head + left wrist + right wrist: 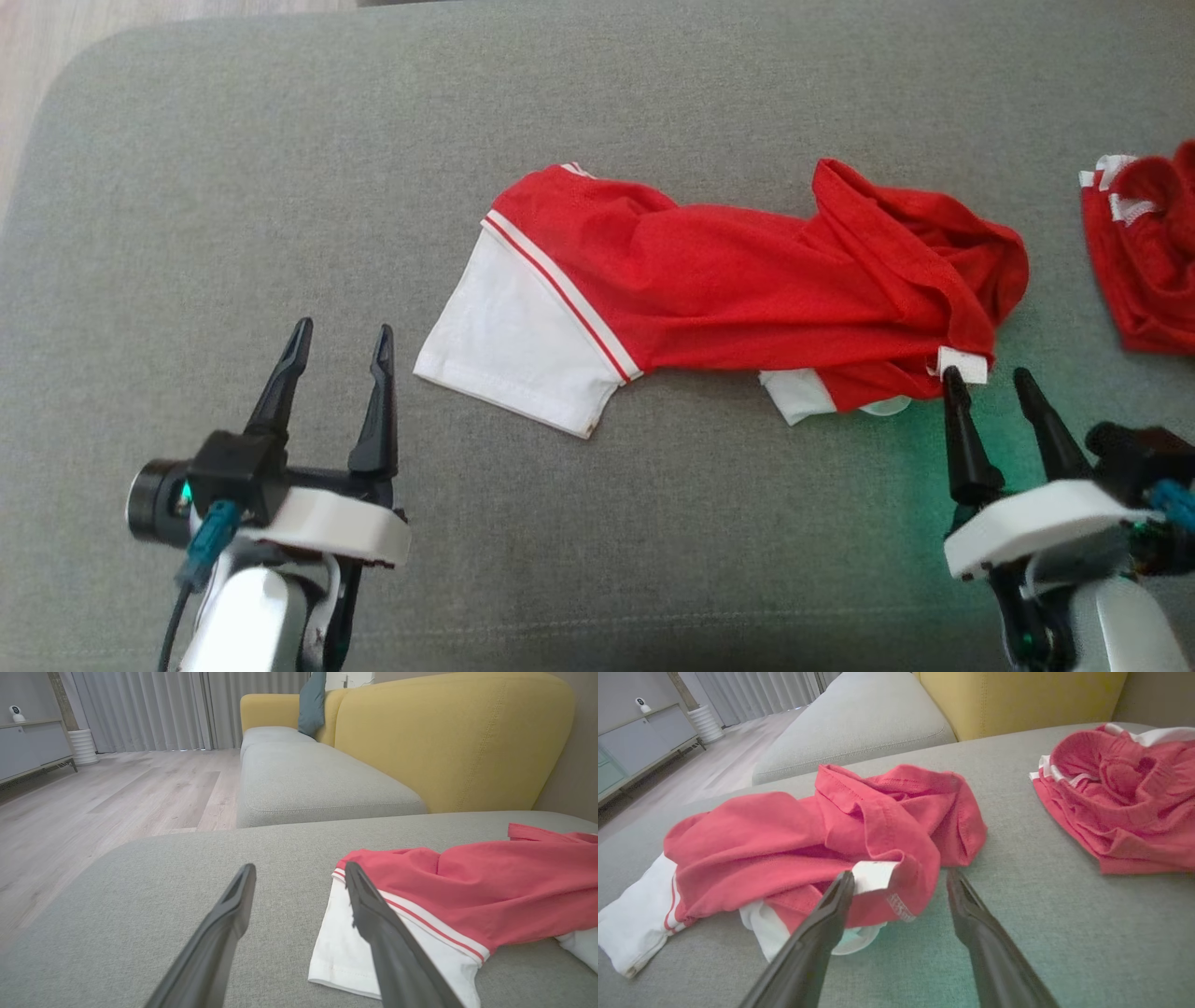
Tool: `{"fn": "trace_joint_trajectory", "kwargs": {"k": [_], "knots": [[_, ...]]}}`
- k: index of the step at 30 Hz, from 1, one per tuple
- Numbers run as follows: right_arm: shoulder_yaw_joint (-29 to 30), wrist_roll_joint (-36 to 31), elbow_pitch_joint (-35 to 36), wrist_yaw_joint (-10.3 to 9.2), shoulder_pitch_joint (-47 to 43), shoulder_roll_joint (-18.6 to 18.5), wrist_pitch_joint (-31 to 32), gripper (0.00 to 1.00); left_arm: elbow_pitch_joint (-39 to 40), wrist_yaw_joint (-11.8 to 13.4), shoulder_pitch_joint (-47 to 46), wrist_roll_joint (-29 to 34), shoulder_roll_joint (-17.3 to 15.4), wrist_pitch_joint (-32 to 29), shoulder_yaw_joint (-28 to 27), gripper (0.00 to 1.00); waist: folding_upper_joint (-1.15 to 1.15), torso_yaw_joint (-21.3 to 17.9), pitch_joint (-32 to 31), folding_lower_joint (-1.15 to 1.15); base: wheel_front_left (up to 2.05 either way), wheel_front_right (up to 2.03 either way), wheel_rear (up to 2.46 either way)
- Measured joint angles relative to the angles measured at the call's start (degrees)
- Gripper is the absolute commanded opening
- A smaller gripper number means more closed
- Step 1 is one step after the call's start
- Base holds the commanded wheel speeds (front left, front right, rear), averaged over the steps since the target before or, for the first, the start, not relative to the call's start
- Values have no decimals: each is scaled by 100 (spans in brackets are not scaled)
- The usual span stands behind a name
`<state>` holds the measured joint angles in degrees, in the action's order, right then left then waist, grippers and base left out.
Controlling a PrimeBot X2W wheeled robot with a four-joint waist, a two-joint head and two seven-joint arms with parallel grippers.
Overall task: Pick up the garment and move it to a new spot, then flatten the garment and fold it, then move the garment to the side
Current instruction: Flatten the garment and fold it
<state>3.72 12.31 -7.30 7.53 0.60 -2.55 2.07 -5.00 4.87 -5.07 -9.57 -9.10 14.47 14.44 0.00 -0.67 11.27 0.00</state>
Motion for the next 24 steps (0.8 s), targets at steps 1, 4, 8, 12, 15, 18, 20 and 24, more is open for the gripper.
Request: {"fn": "trace_joint_trajectory", "kwargs": {"k": [1,4,8,12,15,18,20,24], "knots": [[-5,58,-66,0,63,0,37,100,0,0,-2,-1,0,0,1,100,0,4,8,0,0,0,0],[-1,182,-250,0,144,0,157,42,0,0,-3,-1,0,0,9,100,0,27,28,0,0,0,0],[33,313,-377,0,140,0,248,0,1,0,-5,-2,-1,0,8,100,0,44,58,0,0,0,0],[148,305,-275,0,142,1,88,0,9,1,-24,-10,-1,0,4,100,0,46,83,0,0,0,0],[339,279,-23,0,146,1,-66,0,14,16,-26,-12,0,0,2,100,0,41,93,0,0,0,0],[498,146,253,0,164,0,-109,0,20,16,-26,-13,1,0,-2,100,0,31,97,0,0,0,0],[580,88,394,0,237,-8,-105,0,23,16,-29,-13,3,0,-4,100,0,21,89,0,0,0,0],[659,71,697,0,428,-208,66,0,37,16,-30,-13,12,0,-5,100,0,12,92,0,0,0,0]]}}
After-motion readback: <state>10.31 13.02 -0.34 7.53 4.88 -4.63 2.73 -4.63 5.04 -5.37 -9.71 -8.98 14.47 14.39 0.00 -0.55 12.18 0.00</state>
